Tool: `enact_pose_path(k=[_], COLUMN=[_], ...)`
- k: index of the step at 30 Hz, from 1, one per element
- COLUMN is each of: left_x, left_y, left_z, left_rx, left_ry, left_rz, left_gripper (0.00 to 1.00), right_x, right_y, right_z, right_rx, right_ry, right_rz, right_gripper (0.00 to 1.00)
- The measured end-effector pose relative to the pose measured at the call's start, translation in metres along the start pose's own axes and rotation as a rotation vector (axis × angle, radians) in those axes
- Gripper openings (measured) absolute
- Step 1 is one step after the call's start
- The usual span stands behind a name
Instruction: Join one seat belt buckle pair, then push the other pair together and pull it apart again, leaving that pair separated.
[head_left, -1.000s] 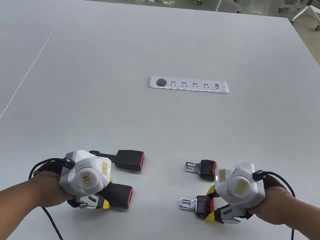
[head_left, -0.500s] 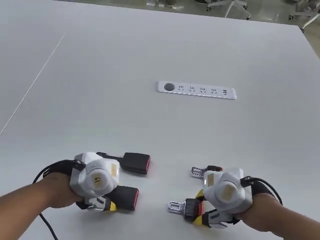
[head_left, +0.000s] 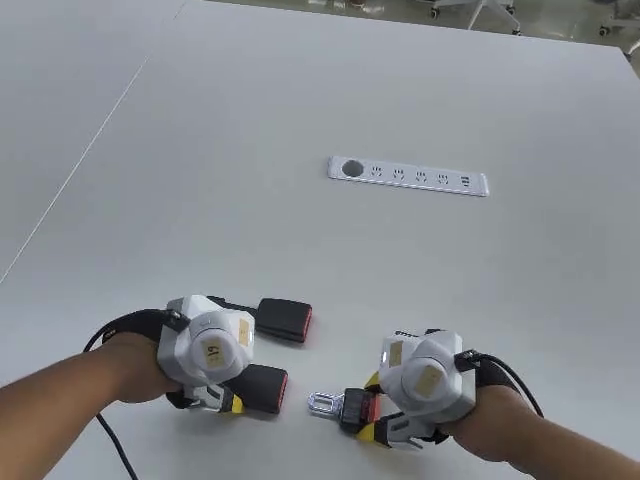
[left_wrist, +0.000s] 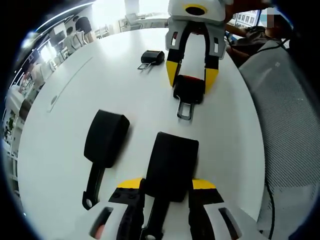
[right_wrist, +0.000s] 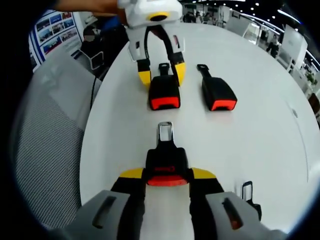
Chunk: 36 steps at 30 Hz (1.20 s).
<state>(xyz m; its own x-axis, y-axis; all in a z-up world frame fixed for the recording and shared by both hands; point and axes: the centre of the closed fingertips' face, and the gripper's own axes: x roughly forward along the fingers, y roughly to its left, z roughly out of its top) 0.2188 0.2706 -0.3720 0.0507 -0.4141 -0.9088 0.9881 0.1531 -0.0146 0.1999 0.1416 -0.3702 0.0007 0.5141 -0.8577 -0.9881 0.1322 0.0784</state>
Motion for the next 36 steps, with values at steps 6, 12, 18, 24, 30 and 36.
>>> enact_pose_path(k=[6,12,18,24,30,36], left_x=[0.001,0.001,0.001,0.000,0.003,0.002], left_y=[0.000,0.000,0.000,0.000,0.002,0.001], left_z=[0.000,0.000,0.001,0.000,0.000,0.001], left_rx=[-0.001,-0.002,0.001,-0.011,0.003,0.000], left_ry=[0.003,0.003,0.011,-0.006,0.012,0.009], left_rz=[-0.001,-0.001,-0.001,0.005,-0.006,-0.008], left_gripper=[0.34,0.34,0.34,0.34,0.33,0.33], right_x=[0.007,0.013,0.016,0.019,0.019,0.022], right_y=[0.000,-0.001,-0.004,-0.003,-0.003,-0.003], right_z=[0.012,0.024,0.033,0.040,0.041,0.047], right_rx=[0.003,-0.009,-0.039,-0.059,-0.050,-0.023], right_ry=[-0.020,-0.035,-0.048,-0.042,-0.052,-0.055], right_rz=[0.002,0.006,0.002,0.010,0.018,0.015], right_gripper=[0.33,0.33,0.33,0.33,0.32,0.31])
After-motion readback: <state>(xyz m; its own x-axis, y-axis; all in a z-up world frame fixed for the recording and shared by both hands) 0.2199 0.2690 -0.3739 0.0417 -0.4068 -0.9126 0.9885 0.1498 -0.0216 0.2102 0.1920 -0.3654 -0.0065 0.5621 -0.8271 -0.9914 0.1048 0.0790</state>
